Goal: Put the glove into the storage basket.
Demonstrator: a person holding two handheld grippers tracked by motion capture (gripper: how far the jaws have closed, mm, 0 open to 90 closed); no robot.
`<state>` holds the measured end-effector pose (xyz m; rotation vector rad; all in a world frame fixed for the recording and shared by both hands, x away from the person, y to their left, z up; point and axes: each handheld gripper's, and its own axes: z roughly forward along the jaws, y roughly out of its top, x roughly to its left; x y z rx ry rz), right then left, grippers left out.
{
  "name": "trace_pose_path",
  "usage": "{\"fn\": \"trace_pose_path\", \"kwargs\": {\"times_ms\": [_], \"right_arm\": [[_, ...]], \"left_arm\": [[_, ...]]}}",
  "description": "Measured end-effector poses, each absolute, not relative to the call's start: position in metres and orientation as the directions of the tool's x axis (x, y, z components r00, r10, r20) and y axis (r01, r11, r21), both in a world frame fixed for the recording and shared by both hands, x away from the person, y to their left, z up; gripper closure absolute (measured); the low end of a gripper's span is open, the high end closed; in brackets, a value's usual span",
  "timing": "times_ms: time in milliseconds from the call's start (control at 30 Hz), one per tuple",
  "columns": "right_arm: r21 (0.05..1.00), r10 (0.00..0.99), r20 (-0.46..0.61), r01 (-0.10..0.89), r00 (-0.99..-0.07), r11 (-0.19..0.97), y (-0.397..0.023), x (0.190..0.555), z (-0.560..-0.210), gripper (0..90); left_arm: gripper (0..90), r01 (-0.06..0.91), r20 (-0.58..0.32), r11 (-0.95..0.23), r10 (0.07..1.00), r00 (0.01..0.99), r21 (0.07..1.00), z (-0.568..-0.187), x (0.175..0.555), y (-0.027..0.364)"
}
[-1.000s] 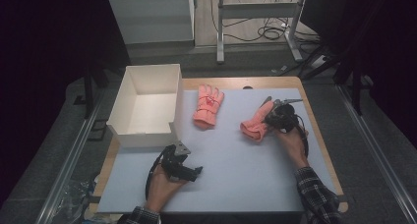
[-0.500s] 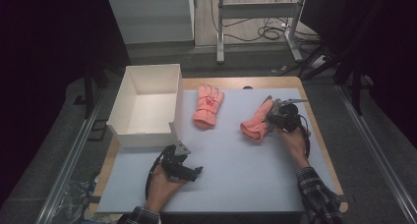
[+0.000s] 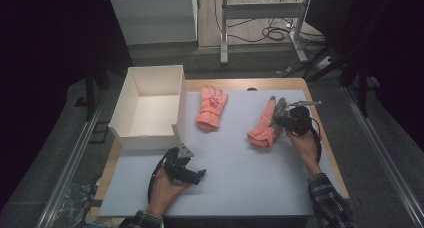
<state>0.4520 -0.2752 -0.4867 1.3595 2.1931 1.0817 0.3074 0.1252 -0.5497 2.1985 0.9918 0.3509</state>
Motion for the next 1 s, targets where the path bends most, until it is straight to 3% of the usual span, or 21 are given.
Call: {"fn": "trace_pose_path", "kwargs": {"times_ms": [467, 1000], "right_arm": [[0.778, 0.831, 0.166, 0.588, -0.532, 0.221, -0.288, 0.426, -0.469, 87.3], [0.792, 0.702, 0.18, 0.525, -0.689, 0.312, -0.27, 0.381, -0.46, 87.3]], "left_arm": [[0.5, 0.554, -0.035, -0.47, 0.741, 0.671, 0.687, -0.55, 0.307, 0.125], [0.4, 0.556, -0.037, -0.468, 0.742, 0.67, 0.687, -0.55, 0.307, 0.125]]}}
